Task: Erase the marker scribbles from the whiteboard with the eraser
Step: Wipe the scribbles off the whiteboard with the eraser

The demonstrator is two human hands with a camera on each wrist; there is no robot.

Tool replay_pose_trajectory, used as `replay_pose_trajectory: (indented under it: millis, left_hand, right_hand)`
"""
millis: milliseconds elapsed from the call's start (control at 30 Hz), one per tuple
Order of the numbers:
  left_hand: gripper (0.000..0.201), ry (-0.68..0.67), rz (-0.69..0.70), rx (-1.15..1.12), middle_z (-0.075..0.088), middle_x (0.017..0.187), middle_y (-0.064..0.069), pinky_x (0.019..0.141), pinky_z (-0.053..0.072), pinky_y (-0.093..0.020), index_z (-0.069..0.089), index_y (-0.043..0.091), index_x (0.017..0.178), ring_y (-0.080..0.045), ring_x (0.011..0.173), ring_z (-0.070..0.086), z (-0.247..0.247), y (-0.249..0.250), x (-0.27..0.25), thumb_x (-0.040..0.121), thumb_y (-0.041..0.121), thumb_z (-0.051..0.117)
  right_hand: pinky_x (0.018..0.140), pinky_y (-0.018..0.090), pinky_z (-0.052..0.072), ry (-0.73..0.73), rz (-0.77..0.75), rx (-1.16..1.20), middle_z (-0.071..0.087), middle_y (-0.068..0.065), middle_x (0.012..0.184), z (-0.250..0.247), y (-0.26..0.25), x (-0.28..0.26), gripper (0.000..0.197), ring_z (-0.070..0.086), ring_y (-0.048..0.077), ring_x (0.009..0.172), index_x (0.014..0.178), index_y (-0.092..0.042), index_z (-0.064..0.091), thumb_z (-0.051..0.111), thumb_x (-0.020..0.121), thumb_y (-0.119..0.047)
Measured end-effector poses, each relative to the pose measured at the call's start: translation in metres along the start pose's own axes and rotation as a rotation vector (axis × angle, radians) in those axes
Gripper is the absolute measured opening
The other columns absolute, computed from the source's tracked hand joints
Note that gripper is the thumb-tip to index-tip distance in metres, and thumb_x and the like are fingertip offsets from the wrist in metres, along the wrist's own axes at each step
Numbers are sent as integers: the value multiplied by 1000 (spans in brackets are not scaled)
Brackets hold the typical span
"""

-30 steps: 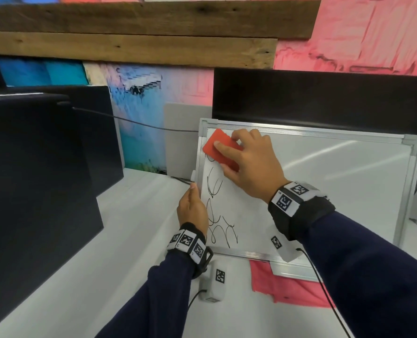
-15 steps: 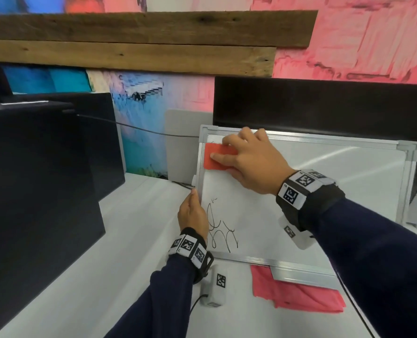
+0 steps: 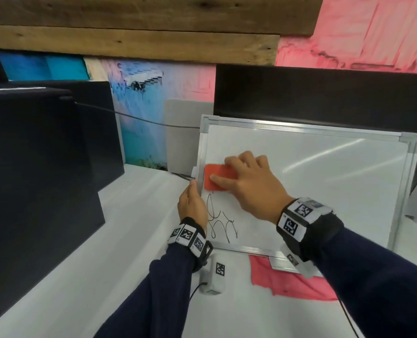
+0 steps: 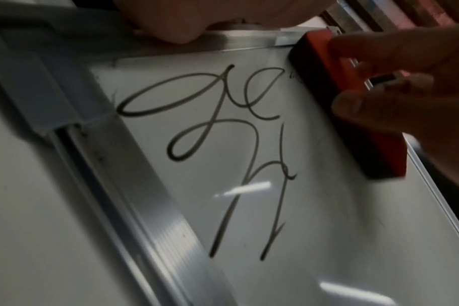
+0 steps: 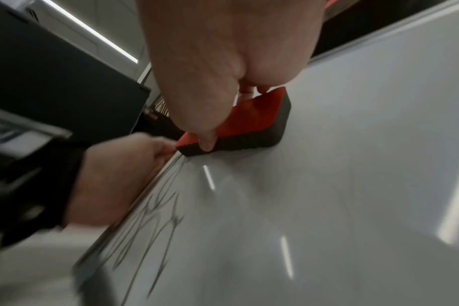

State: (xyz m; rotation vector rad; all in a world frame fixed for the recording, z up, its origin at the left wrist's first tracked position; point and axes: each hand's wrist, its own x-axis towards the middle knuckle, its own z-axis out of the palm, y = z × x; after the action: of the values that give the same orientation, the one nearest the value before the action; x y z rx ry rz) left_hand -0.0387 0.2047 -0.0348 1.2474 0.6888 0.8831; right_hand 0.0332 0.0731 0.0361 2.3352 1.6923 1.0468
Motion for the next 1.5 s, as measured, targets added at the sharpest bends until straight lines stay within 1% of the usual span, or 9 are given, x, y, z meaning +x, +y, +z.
replay_pose_trajectory:
  millis: [200,367,467,600,667,867,1066,1300,1500]
  left_hand:
    - [60,-86,-57,10,52,141,-4,96,36,-26,51,15,137,-22,128,50,-6,-1,8,100,56,28]
    - [59,-123,-35,43,45,149,-5,101,32,-25,44,14,143,-21,137,41,-8,1,1,102,53,27]
    - [59,-145,-9,38,45,149,-4,109,29,-26,44,12,144,-20,138,40,-10,-1,4,102,51,30]
    - [72,-196,-35,12,53,142,-4,112,37,-42,51,18,139,-21,132,49,-12,-6,11,90,68,35]
    - [83,-234,-90,-35,60,134,-5,106,45,-45,56,20,133,-22,123,57,-14,-13,17,76,79,41]
    - [72,-308,-52,41,65,128,0,106,44,-44,60,23,127,-19,119,59,-17,-6,21,82,74,36]
    - [104,-316,22,191,58,138,4,110,39,-44,53,29,135,-17,128,52,-20,-13,24,63,97,25]
    - [72,-295,92,276,45,149,-4,116,29,-37,43,15,145,-23,139,40,-16,3,9,96,64,20]
    - [70,-288,100,284,43,150,-6,117,28,-37,40,13,146,-25,140,38,-14,-5,18,98,60,21]
  right_hand:
    - [84,46,38,-89,-47,142,53,5,126,34,-39,-61,50,49,32,108,132,-42,60,70,85,-26]
    - [79,42,40,-105,-139,168,56,-2,106,31,-18,-68,45,52,26,96,117,-43,70,76,74,-30]
    - [77,39,37,-18,-16,198,53,2,103,24,2,-56,49,49,26,93,121,-37,70,76,72,-34]
    - [74,40,37,53,86,239,51,8,104,28,-22,-34,51,48,31,91,127,-30,66,75,76,-32]
    - [73,40,38,52,66,269,51,7,103,38,-42,-32,49,47,30,90,127,-30,65,71,79,-34]
    - [71,37,37,-59,-111,219,48,2,100,50,-57,-46,37,48,26,86,120,-37,68,74,83,-38]
    - [71,39,42,-150,-180,176,52,1,108,46,-57,-48,41,53,27,88,118,-41,70,78,79,-31]
    - [67,38,48,-197,-100,210,51,0,100,34,-22,-93,47,52,26,83,117,-40,71,80,72,-29]
    - [67,36,48,-228,-47,181,48,-2,98,30,13,-134,50,52,24,81,115,-42,72,83,68,-34]
